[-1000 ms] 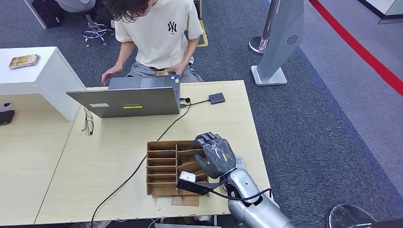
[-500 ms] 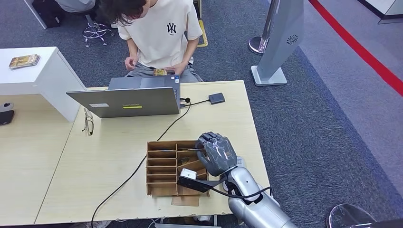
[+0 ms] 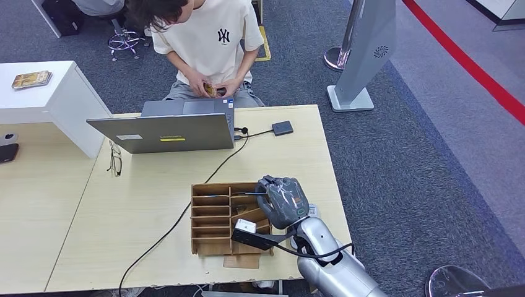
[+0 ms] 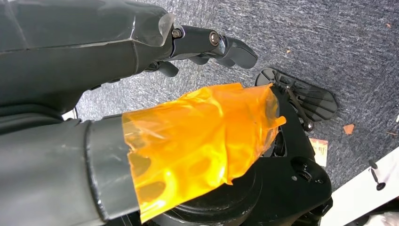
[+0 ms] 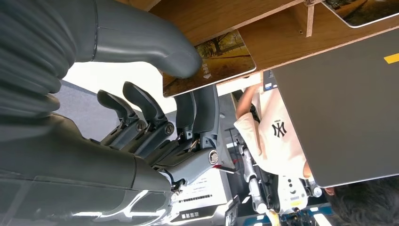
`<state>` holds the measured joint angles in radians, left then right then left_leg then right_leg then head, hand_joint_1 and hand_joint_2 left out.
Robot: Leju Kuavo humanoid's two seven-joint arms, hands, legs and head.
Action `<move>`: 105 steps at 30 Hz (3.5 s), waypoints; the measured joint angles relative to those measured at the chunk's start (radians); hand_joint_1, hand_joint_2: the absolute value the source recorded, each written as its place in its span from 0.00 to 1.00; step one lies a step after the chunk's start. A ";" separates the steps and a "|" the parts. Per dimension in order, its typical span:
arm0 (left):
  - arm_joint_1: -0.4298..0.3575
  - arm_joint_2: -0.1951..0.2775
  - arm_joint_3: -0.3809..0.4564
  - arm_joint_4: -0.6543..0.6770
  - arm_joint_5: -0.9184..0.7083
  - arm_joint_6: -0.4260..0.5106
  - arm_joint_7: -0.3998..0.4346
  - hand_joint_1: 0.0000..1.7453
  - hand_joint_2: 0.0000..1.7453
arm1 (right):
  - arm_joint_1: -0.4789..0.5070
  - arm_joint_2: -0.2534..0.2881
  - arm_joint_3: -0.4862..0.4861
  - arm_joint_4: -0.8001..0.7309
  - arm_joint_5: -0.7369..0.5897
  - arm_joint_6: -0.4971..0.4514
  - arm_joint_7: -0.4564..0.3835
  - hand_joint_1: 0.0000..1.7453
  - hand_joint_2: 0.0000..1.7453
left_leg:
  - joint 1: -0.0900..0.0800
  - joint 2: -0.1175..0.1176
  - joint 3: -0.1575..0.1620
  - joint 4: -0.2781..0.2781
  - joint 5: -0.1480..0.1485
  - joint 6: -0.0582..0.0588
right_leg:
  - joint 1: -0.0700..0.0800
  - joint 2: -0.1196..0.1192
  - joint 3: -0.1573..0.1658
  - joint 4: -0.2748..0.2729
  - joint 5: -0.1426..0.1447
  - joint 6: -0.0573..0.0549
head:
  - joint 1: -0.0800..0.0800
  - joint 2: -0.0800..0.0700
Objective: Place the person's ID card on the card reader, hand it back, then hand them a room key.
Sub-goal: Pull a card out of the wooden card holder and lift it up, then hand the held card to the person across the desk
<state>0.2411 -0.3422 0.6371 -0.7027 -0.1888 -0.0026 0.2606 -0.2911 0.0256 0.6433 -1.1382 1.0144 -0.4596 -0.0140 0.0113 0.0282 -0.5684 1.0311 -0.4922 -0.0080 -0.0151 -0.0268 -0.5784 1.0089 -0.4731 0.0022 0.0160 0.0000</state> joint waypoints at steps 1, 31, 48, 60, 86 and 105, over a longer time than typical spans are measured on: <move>0.000 0.000 0.000 0.000 0.000 0.000 0.000 0.00 0.00 | 0.000 0.000 0.000 0.000 0.000 0.000 0.000 0.96 1.00 | 0.000 0.000 0.000 0.000 0.000 0.000 | 0.000 0.000 0.000 0.000 0.000 0.000 | 0.000 0.000; -0.008 0.000 0.033 0.008 -0.037 -0.023 -0.032 0.00 0.00 | 0.086 0.000 -0.205 -0.242 -0.686 0.255 -0.261 1.00 1.00 | 0.000 0.000 0.000 0.000 0.000 0.000 | 0.000 0.000 0.000 0.000 0.000 0.000 | 0.000 0.000; -0.070 0.006 0.140 0.117 -0.060 0.007 -0.118 0.00 0.00 | 0.117 0.017 -0.262 -0.349 -0.985 0.431 -0.338 1.00 1.00 | 0.000 0.000 0.000 0.000 0.000 0.000 | 0.000 0.000 0.000 0.000 0.000 0.000 | 0.000 0.000; -0.077 0.010 0.094 0.127 0.040 0.033 -0.091 0.00 0.00 | 0.062 0.036 -0.209 -0.333 -0.993 0.450 -0.343 1.00 1.00 | 0.000 0.000 0.000 0.000 0.000 0.000 | 0.000 0.000 0.000 0.000 0.000 0.000 | 0.000 0.000; -0.092 0.021 0.016 0.126 -0.054 0.012 -0.070 0.00 0.00 | -0.282 0.125 -0.134 -0.115 -0.770 0.358 -0.255 1.00 1.00 | 0.000 0.000 0.000 0.000 0.001 -0.001 | 0.000 0.000 0.000 0.001 0.001 -0.001 | 0.000 0.000; -0.167 0.033 0.105 0.221 -0.236 -0.015 -0.116 0.00 0.00 | -0.550 0.224 -0.082 0.267 -0.336 0.075 -0.113 1.00 1.00 | 0.000 -0.001 0.000 0.000 0.003 -0.001 | 0.000 -0.001 0.000 0.002 0.002 -0.002 | 0.000 0.000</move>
<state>0.0745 -0.3091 0.7421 -0.4818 -0.4253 -0.0175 0.1443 -0.8407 0.2494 0.5609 -0.8708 0.6780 -0.3849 -0.1275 0.0113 0.0273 -0.5689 1.0312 -0.4895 -0.0091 -0.0151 -0.0274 -0.5785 1.0105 -0.4714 0.0006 0.0163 0.0000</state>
